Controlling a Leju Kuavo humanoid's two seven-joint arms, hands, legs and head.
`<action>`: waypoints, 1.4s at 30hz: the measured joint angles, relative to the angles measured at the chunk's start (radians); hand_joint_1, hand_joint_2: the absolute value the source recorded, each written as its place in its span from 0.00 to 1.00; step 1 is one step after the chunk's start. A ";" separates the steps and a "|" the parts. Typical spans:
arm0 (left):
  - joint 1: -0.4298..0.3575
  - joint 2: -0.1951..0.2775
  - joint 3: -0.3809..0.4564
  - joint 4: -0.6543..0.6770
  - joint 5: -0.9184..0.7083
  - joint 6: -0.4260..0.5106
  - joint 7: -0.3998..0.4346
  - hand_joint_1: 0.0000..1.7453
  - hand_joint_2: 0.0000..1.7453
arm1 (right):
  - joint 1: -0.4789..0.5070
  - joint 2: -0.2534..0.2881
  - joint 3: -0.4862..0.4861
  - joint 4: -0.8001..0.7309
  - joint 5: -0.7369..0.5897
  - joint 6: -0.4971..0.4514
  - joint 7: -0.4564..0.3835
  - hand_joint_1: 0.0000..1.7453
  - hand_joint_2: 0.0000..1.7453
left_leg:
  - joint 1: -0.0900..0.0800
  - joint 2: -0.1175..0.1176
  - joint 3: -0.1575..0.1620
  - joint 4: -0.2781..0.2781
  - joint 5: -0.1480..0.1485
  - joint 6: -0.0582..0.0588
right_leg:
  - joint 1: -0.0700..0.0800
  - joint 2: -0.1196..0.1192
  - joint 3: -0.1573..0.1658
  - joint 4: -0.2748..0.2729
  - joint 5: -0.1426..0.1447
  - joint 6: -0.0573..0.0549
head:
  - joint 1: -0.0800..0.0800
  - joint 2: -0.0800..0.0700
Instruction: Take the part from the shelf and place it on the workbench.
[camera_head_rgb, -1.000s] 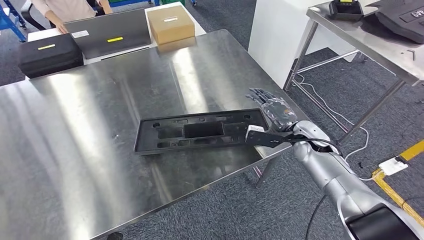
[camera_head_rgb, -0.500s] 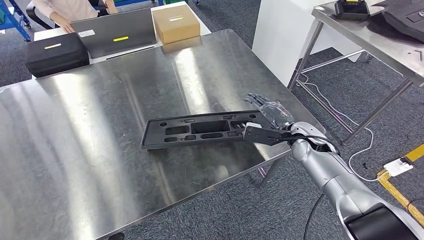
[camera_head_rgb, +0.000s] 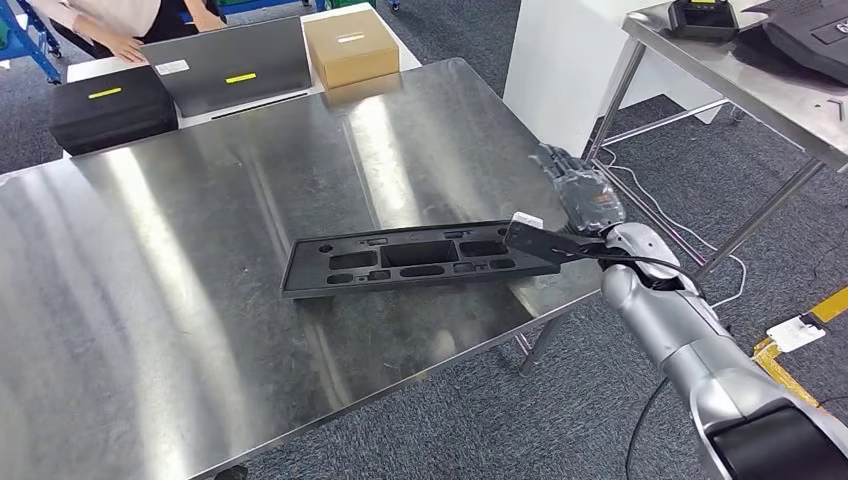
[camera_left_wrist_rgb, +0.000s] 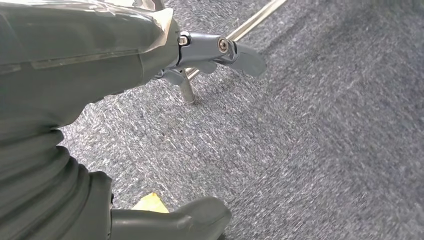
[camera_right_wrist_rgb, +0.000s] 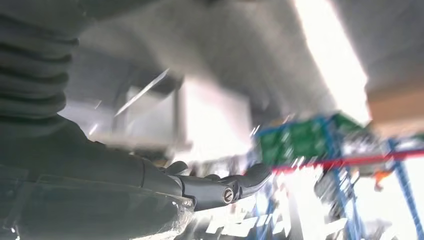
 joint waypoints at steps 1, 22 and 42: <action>0.003 -0.002 0.002 0.000 0.008 0.005 -0.003 0.00 1.00 | -0.002 -0.016 -0.005 -0.008 0.019 -0.033 0.029 0.00 0.25 | 0.000 -0.001 0.000 0.000 0.000 0.000 | 0.000 -0.001 0.000 0.000 0.000 0.000 | 0.000 0.000; 0.021 -0.093 0.116 0.003 0.161 0.082 -0.052 0.00 0.00 | 0.716 -0.275 -0.673 -0.575 0.401 -0.433 0.237 0.00 0.00 | 0.000 -0.007 -0.002 0.000 -0.007 0.011 | 0.000 -0.006 0.002 -0.002 -0.006 0.009 | 0.000 0.000; 0.041 -0.110 0.163 0.008 0.212 0.090 -0.072 0.00 0.00 | 1.137 0.326 -1.284 -0.724 0.436 -0.433 -0.205 0.00 0.00 | 0.000 -0.002 0.003 -0.001 -0.011 0.009 | 0.000 -0.002 0.003 -0.003 -0.010 0.012 | 0.000 0.000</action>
